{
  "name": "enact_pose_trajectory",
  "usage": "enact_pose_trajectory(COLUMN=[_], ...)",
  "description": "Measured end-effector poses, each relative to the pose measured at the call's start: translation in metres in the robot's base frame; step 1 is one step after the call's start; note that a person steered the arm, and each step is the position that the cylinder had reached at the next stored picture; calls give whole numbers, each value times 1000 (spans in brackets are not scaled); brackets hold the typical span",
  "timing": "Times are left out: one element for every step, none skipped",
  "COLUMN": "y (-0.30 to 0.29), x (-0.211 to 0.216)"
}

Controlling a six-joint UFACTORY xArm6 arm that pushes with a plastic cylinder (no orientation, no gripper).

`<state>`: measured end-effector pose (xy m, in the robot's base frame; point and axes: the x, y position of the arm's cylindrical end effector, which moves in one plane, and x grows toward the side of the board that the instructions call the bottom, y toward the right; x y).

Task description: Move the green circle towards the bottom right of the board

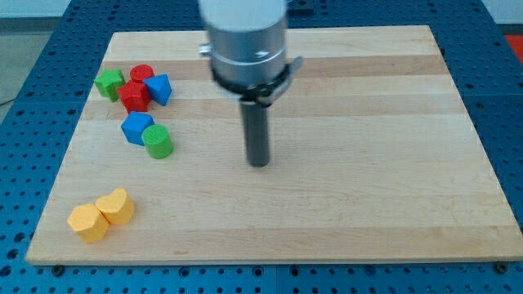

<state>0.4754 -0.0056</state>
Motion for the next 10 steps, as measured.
enact_pose_trajectory(y=[3,-36,-87,-139,-186,-244,-271,-196,-91,-71], x=[-25,-4,15,15,23,20,-3,-4,-8,-18])
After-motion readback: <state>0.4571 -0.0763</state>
